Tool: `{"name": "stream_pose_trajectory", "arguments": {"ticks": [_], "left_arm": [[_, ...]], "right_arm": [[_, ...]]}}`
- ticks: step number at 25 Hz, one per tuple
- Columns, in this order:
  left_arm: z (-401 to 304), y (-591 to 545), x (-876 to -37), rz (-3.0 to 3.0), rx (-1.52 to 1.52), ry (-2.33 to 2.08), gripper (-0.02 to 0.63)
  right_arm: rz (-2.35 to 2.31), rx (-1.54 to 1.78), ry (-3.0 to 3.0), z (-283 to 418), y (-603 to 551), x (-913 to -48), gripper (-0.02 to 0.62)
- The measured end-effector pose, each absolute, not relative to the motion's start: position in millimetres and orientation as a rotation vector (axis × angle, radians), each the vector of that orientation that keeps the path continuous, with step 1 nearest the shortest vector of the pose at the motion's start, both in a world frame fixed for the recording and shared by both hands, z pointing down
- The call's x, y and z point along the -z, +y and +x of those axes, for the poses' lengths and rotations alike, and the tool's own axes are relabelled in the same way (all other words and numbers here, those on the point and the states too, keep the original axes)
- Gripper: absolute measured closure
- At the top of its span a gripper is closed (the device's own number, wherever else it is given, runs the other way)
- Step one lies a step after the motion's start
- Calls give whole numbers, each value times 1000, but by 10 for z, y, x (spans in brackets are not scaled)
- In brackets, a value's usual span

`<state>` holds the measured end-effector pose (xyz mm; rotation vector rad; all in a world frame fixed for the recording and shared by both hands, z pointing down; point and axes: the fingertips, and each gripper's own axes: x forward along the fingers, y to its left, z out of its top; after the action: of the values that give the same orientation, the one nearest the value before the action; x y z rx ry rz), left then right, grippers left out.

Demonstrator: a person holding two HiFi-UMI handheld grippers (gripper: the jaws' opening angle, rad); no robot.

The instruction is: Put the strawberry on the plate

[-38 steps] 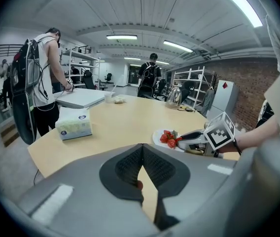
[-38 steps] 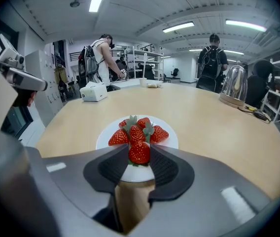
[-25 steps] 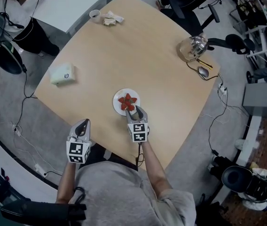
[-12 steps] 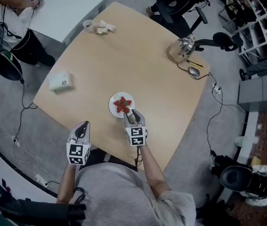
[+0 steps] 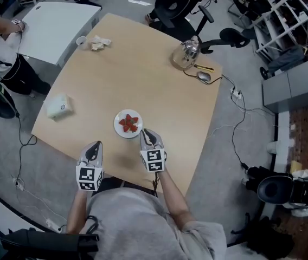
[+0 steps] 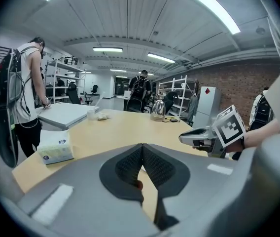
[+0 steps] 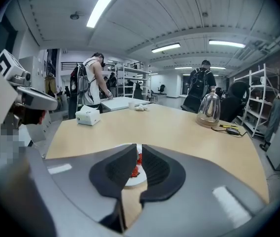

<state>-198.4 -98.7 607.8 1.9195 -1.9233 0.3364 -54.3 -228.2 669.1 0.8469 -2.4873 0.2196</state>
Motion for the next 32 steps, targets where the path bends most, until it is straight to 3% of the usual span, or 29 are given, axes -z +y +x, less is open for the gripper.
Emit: {"name": "stream_pose_trajectory", "arguments": {"ticks": [10, 32], "left_arm": [[-1626, -1252, -5898, 2115, -332, -1812, 586], [-805, -1474, -5609, 2443, -340, -1567, 586]], "right_arm": [[1081, -204, -2476, -9, -2291, -6281, 588], [1531, -252, -2373, 1207, -1890, -5916, 588]]}}
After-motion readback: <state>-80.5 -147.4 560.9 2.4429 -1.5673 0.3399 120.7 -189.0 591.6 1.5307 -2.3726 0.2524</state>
